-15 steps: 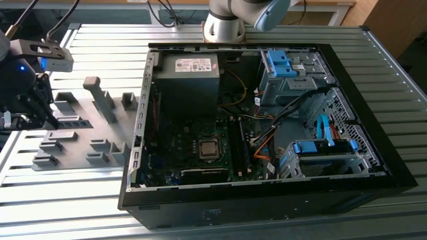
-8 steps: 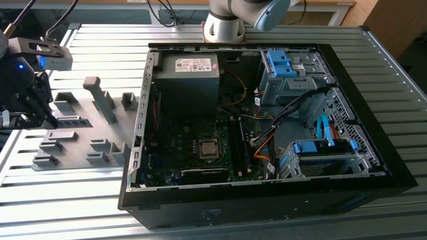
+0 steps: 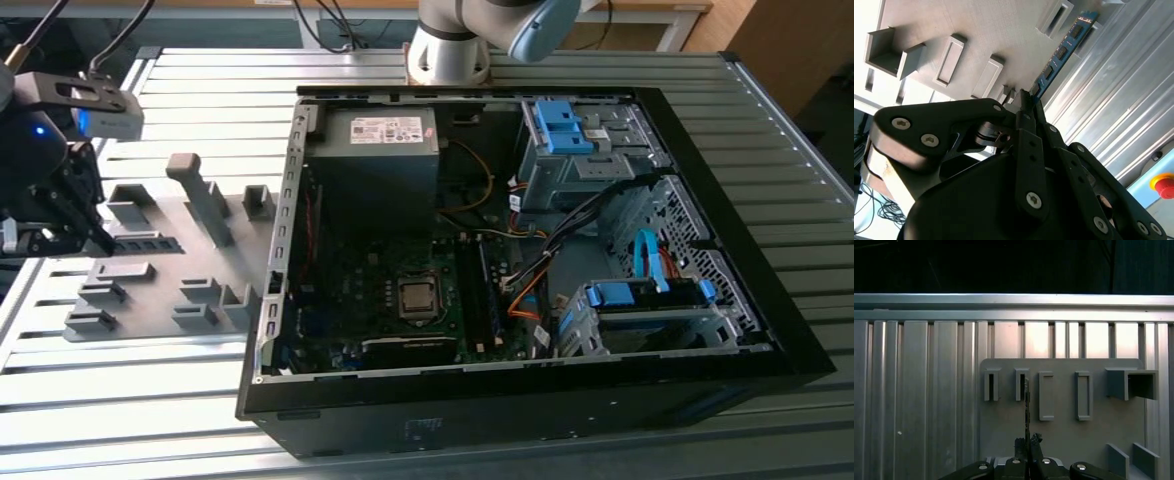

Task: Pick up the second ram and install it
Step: 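Pick up the second ram and move it above second insertion slot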

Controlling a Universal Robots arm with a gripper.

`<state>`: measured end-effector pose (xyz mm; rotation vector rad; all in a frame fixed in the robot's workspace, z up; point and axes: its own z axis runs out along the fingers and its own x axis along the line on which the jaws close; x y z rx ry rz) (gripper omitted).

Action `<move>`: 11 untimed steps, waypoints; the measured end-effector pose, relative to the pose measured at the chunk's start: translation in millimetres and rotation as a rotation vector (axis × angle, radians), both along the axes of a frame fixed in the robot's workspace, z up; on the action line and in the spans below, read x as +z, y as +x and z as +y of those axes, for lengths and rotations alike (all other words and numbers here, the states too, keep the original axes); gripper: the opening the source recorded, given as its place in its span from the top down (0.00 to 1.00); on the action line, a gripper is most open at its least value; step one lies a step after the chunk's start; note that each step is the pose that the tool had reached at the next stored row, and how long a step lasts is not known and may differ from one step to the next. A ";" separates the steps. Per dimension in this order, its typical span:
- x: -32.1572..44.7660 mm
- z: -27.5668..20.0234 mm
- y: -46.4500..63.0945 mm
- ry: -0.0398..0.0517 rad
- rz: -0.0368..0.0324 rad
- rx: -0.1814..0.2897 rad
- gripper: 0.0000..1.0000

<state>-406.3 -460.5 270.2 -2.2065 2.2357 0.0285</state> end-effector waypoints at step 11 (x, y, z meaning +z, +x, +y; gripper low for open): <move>2.7 0.0 0.0 0.0000 0.0001 0.000 0.86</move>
